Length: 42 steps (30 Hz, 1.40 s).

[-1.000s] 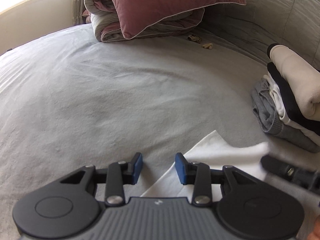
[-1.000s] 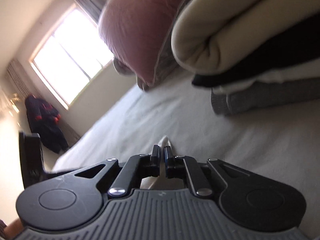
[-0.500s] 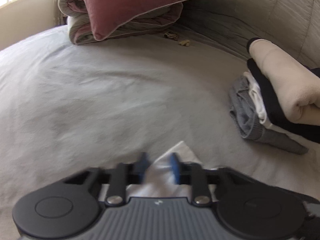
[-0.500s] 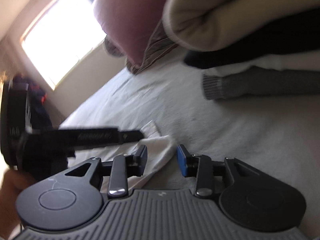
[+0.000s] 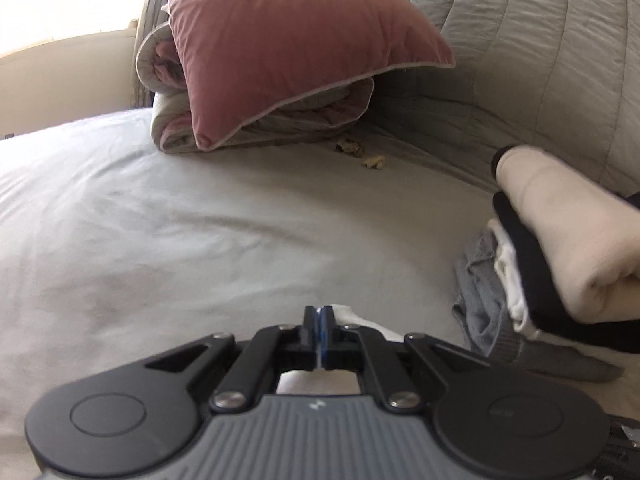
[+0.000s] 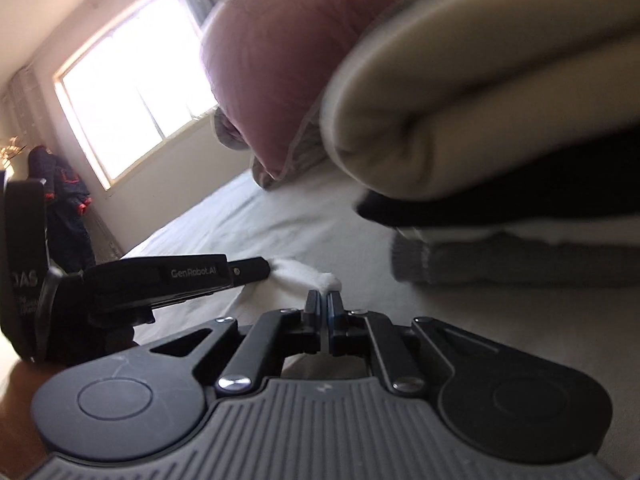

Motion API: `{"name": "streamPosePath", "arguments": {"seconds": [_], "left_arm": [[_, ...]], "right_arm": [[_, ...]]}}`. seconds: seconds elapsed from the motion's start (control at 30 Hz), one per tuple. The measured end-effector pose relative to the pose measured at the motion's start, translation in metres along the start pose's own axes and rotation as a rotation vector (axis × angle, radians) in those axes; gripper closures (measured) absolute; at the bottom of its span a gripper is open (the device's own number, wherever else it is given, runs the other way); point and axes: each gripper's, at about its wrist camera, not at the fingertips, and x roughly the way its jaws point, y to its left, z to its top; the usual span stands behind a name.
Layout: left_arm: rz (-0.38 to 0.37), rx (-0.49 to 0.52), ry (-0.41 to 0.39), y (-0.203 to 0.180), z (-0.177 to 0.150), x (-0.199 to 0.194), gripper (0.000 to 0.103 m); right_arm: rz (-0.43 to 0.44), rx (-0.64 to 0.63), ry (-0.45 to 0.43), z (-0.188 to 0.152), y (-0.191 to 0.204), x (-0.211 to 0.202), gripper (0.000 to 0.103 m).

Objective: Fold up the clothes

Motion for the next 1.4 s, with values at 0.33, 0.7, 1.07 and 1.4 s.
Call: {"name": "streamPosePath", "arguments": {"seconds": [0.33, 0.7, 1.07, 1.4], "left_arm": [[0.007, -0.072, 0.000, -0.001, 0.001, 0.008, 0.101], [0.112, -0.087, 0.065, 0.006, 0.009, -0.043, 0.071], [0.267, -0.103, 0.155, 0.076, -0.009, -0.151, 0.066], [0.396, -0.200, 0.141, 0.153, -0.049, -0.257, 0.066]], "right_arm": [[-0.012, 0.081, 0.009, 0.007, -0.013, 0.003, 0.090], [-0.017, 0.071, 0.008, 0.007, -0.016, -0.007, 0.078], [0.028, -0.041, 0.041, 0.006, 0.010, -0.027, 0.062], [0.123, -0.209, 0.171, 0.002, 0.081, 0.005, 0.059]]}}
